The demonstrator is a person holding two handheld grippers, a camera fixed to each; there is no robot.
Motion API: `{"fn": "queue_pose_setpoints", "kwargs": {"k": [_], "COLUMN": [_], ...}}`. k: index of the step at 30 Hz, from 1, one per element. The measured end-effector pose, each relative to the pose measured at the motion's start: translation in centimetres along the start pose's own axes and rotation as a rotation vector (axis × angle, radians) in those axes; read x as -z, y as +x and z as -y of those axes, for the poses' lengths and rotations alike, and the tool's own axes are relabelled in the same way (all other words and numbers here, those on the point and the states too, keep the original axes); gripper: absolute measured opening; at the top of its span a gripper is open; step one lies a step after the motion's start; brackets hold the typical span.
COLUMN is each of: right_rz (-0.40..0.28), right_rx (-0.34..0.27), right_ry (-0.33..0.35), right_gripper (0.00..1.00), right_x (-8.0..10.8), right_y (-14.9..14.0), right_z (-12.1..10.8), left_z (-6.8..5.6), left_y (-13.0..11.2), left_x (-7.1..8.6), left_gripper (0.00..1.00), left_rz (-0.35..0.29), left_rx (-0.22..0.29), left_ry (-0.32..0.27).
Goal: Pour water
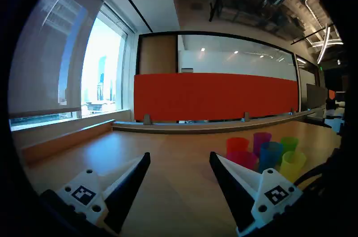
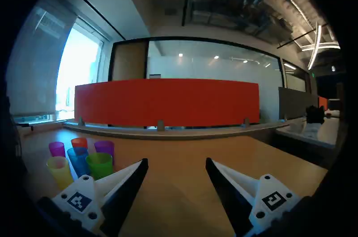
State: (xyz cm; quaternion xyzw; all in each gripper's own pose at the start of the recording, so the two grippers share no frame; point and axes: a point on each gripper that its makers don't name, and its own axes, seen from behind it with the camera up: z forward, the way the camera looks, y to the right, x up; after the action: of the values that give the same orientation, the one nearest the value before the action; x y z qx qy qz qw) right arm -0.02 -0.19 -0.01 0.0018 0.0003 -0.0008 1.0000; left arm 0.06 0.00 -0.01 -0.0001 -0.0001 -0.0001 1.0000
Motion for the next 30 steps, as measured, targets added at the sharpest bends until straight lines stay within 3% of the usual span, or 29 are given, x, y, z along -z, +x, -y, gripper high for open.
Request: {"fn": "queue_pose_setpoints", "kwargs": {"k": [8,14,23,30], "right_rz": [0.013,0.007,0.017,0.013], "right_rx": [0.008,0.023,0.026,0.017], "right_ry": [0.006,0.035,0.058,0.074], "right_gripper": [1.00,1.00,1.00,1.00], "right_x": [-0.2,-0.4,-1.2,-1.9], "right_y": [0.0,2.1,6.5,10.8], "right_z": [0.2,1.1,1.3,1.3], "left_z": [-0.1,-0.4,-1.4,-1.9], "left_y": [-0.1,1.3,6.4,9.8], "left_x": [0.0,-0.2,-0.5,-1.5], "left_gripper": [0.98,0.98,0.98,0.98], "left_rz": [0.012,0.018,-0.006,0.015], "left_rx": [-0.001,0.024,0.011,-0.002], "left_ry": [-0.008,-0.027,-0.062,-0.082]}}
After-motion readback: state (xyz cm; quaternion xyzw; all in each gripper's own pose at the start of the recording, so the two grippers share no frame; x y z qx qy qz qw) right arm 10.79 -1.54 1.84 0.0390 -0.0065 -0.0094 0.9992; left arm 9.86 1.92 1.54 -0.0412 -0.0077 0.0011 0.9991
